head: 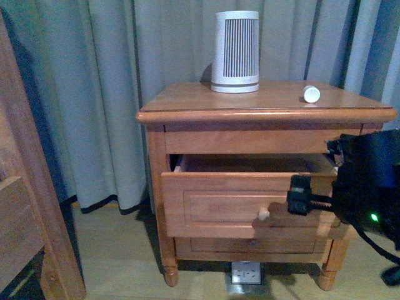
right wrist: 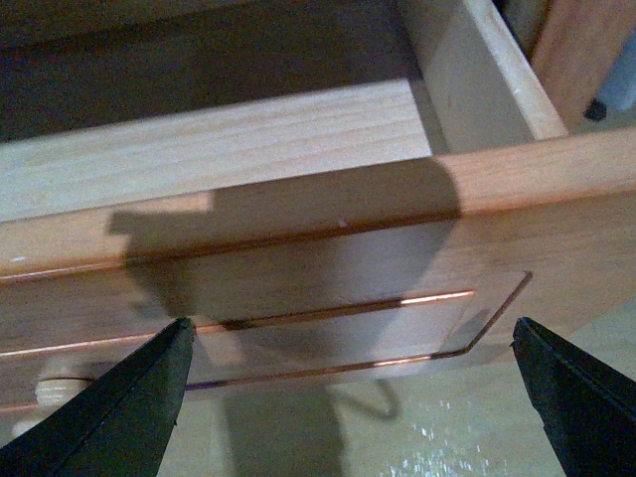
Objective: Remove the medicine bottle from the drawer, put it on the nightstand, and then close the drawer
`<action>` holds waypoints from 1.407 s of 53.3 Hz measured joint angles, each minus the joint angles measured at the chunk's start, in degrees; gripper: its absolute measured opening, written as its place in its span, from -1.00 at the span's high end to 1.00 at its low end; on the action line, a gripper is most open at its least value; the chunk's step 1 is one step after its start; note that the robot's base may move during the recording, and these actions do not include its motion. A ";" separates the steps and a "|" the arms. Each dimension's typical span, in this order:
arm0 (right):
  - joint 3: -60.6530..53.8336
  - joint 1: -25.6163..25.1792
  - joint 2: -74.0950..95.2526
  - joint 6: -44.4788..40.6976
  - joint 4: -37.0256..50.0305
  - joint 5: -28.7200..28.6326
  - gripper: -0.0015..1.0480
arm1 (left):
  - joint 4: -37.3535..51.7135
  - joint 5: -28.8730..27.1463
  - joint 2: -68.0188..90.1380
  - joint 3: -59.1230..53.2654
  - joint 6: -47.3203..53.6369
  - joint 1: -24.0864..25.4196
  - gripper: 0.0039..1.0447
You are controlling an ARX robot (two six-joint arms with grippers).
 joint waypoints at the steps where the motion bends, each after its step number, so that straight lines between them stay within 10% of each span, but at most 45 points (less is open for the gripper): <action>1: 1.42 -0.11 0.70 -0.15 -0.68 0.00 -0.87 | 0.00 -0.02 0.00 0.00 0.00 0.00 -0.87; 27: 19.67 0.04 10.86 -4.02 -6.56 -0.48 -0.87 | 0.00 -0.02 0.00 0.00 -0.02 0.00 -0.87; 75: -45.83 -2.80 -82.03 -7.13 -23.21 6.25 -0.87 | 0.00 -0.02 0.00 0.00 -0.02 0.00 -0.87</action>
